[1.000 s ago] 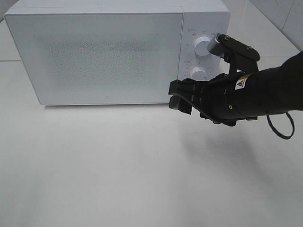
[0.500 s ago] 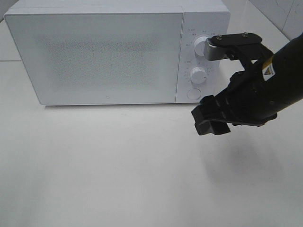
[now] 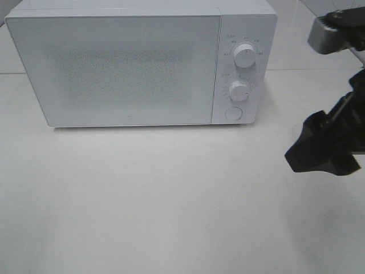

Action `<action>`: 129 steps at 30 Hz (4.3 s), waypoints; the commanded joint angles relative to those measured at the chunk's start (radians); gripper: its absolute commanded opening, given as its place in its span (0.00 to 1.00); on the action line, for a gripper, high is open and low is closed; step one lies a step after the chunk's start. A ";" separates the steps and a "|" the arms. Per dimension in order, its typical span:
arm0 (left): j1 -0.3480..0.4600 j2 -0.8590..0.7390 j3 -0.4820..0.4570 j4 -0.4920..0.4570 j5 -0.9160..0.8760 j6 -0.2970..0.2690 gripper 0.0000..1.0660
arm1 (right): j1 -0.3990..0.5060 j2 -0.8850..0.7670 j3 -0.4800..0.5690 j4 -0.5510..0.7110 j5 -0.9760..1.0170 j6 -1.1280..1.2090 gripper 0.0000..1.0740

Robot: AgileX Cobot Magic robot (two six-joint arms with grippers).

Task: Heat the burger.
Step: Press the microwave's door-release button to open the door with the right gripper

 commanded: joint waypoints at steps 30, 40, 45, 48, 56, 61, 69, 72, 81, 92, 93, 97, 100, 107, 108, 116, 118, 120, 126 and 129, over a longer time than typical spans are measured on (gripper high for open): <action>0.002 -0.017 0.001 -0.003 -0.011 -0.001 0.94 | -0.407 -0.828 0.278 0.000 0.177 -0.112 0.71; 0.002 -0.017 0.001 -0.003 -0.011 -0.001 0.94 | -0.428 -0.940 0.298 0.000 0.153 -0.109 0.71; 0.002 -0.017 0.001 -0.003 -0.011 -0.001 0.94 | -0.428 -1.035 0.298 0.000 0.153 -0.109 0.71; 0.002 -0.017 0.001 -0.003 -0.011 -0.001 0.94 | -0.428 -1.086 0.298 0.000 0.153 -0.109 0.71; 0.002 -0.014 0.001 -0.001 -0.011 -0.001 0.94 | -0.428 -1.084 0.298 -0.005 0.153 -0.108 0.70; 0.002 -0.014 0.001 -0.001 -0.011 -0.001 0.94 | -0.428 -1.080 0.298 -0.005 0.153 -0.107 0.70; 0.002 -0.014 0.001 -0.001 -0.011 -0.001 0.94 | -0.428 -0.971 0.264 0.000 0.119 -0.108 0.70; 0.002 -0.014 0.001 -0.001 -0.011 -0.001 0.94 | -0.428 -0.913 0.251 -0.006 0.042 -0.109 0.70; 0.002 -0.014 0.001 -0.001 -0.011 -0.001 0.94 | -0.428 -0.734 0.256 -0.005 -0.146 -0.109 0.70; 0.002 -0.014 0.001 -0.001 -0.011 -0.001 0.94 | -0.428 -0.468 0.256 -0.005 -0.401 -0.109 0.70; 0.002 -0.014 0.001 -0.001 -0.011 -0.001 0.94 | -0.428 -0.444 0.256 -0.005 -0.424 -0.109 0.70; 0.002 -0.014 0.001 -0.001 -0.011 -0.001 0.94 | -0.428 -0.338 0.256 0.000 -0.531 -0.107 0.70; 0.002 -0.014 0.001 -0.001 -0.011 -0.001 0.94 | -0.428 -0.280 0.256 -0.005 -0.595 -0.103 0.70; 0.002 -0.014 0.001 -0.001 -0.011 -0.001 0.94 | -0.427 -0.153 0.256 -0.005 -0.756 -0.080 0.70; 0.002 -0.014 0.001 -0.001 -0.011 -0.001 0.94 | -0.426 -0.116 0.256 -0.006 -0.814 -0.081 0.70; 0.002 -0.014 0.001 -0.001 -0.011 -0.001 0.94 | -0.426 0.008 0.303 -0.008 -1.085 -0.090 0.70; 0.002 -0.014 0.001 -0.001 -0.011 -0.001 0.94 | -0.426 0.029 0.340 0.000 -1.176 -0.093 0.70; 0.002 -0.014 0.001 -0.001 -0.011 -0.001 0.94 | -0.426 0.040 0.360 0.000 -1.221 -0.093 0.70; 0.002 -0.014 0.001 -0.001 -0.011 -0.001 0.94 | -0.426 0.093 0.469 0.075 -1.474 -0.156 0.70; 0.002 -0.014 0.001 -0.001 -0.011 -0.001 0.94 | -0.426 0.128 0.514 0.153 -1.582 -0.227 0.70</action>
